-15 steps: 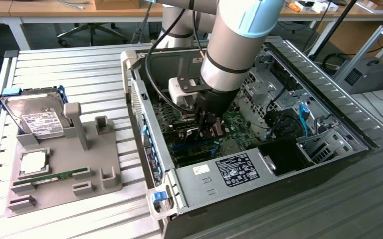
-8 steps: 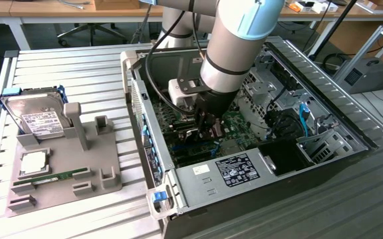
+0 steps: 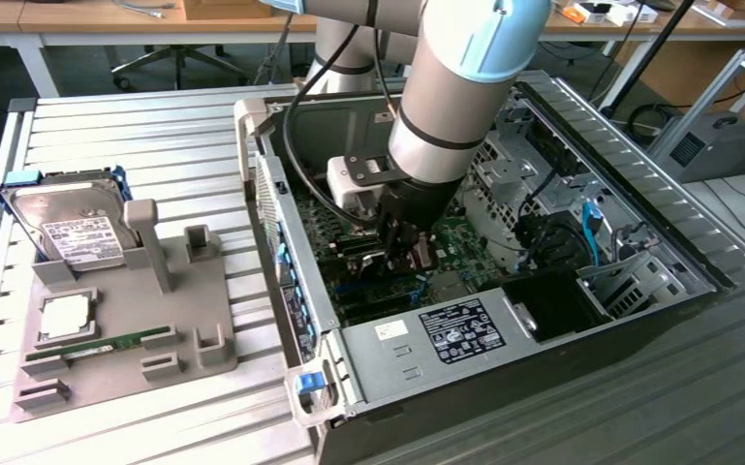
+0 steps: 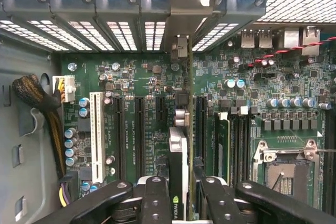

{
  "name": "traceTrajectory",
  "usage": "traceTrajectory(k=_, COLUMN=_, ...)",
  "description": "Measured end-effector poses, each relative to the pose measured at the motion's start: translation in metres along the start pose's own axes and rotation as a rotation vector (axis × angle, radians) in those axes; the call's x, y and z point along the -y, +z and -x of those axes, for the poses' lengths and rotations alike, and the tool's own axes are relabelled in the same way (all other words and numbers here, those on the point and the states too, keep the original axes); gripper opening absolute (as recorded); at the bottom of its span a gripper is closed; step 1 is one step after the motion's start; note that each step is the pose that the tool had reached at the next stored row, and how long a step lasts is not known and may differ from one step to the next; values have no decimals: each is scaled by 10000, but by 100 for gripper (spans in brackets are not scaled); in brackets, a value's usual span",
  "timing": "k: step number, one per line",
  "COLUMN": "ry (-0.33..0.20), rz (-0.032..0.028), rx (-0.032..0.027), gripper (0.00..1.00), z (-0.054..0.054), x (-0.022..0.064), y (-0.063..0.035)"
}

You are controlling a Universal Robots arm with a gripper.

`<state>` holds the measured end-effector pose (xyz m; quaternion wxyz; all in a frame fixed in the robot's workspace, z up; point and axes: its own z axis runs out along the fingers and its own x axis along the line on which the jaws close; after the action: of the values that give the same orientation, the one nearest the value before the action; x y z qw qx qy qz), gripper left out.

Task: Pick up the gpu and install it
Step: 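Insert the gpu into the slot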

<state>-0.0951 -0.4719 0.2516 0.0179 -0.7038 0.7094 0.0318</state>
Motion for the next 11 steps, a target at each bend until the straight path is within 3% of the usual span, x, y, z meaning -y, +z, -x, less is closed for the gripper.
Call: traceTrajectory(k=11, ry=0, rz=-1, rx=2, gripper=27, z=0, x=0, y=7)
